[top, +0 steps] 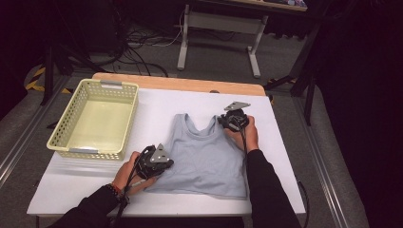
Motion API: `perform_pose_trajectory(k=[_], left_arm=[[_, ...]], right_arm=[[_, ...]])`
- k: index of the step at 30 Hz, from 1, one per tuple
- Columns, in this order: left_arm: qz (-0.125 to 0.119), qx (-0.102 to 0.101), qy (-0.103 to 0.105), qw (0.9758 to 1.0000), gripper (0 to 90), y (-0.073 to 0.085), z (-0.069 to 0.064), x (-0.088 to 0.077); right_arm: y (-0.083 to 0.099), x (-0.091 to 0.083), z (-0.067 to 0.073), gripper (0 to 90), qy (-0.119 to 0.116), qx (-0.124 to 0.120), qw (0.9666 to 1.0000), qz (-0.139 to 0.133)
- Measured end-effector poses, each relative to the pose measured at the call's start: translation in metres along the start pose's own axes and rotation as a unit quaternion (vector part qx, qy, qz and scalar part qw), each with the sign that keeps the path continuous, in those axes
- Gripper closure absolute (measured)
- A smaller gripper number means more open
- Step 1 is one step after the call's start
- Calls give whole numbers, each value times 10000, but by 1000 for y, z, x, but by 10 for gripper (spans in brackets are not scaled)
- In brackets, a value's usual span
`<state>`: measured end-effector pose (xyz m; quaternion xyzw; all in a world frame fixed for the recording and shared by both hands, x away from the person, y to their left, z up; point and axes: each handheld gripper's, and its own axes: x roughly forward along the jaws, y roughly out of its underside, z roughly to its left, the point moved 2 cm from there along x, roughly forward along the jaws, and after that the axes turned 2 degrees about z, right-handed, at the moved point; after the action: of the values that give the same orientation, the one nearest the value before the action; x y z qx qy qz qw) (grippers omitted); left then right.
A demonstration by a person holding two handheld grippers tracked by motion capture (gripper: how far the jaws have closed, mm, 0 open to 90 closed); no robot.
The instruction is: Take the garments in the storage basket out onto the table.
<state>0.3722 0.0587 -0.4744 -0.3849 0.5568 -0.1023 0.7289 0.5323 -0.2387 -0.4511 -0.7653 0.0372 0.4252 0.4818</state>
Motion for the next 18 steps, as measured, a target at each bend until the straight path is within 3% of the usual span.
perform_pose_trajectory(k=[5,7,10,13,15,18], left_arm=[[-9,47,11,10000,900,2,-5,-2],[-31,65,6,10000,900,2,-7,-2],[-2,78,-1,10000,900,2,-9,-2],[-11,133,24,9999,900,2,-10,-3],[-10,141,14,9999,900,2,-10,-3],[8,165,-2,9999,900,2,-10,-4]], right_arm=[[-2,12,7,670,10,-217,9995,243],[-2,16,4,621,-6,-63,9998,208],[-2,18,2,600,-12,-69,9998,204],[3,19,-6,597,-314,289,9991,48],[5,19,-7,625,-379,414,9984,-3],[5,18,-8,781,-206,375,9991,69]])
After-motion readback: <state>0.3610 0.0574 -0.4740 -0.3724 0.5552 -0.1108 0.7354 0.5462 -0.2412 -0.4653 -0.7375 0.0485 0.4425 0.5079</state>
